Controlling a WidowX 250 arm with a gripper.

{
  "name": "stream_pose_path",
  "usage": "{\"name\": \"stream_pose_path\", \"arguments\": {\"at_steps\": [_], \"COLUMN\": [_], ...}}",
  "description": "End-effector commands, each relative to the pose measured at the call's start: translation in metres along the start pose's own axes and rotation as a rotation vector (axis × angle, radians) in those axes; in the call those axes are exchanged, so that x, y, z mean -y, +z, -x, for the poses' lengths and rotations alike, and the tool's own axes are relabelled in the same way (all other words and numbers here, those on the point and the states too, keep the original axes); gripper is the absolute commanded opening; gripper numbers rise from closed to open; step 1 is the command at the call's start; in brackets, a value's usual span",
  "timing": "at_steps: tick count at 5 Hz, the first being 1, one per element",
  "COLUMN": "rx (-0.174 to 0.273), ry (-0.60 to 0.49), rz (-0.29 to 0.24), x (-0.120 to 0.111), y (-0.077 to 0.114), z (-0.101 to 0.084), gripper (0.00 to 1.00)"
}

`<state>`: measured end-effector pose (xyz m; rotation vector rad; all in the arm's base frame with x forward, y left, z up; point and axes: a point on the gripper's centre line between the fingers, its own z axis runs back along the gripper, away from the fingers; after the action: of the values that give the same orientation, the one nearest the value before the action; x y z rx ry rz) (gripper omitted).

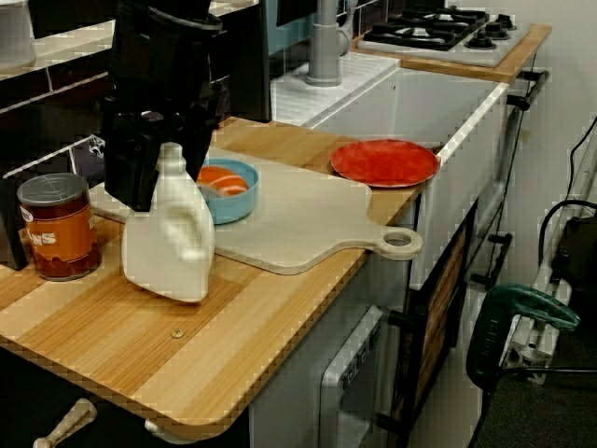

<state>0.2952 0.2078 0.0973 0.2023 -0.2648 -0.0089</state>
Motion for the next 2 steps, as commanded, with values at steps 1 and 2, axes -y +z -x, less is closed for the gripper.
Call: {"name": "stream_pose_path", "arguments": {"at_steps": [1,2], "rx": [0.031,0.019], "ry": [-0.01,-0.001], "rz": [-0.035,-0.032], "x": [-0.0089,-0.0091], "y": [0.0176,0.0175], "z": [-0.0018,-0.0053], "gripper": [0.0,0.34]}}
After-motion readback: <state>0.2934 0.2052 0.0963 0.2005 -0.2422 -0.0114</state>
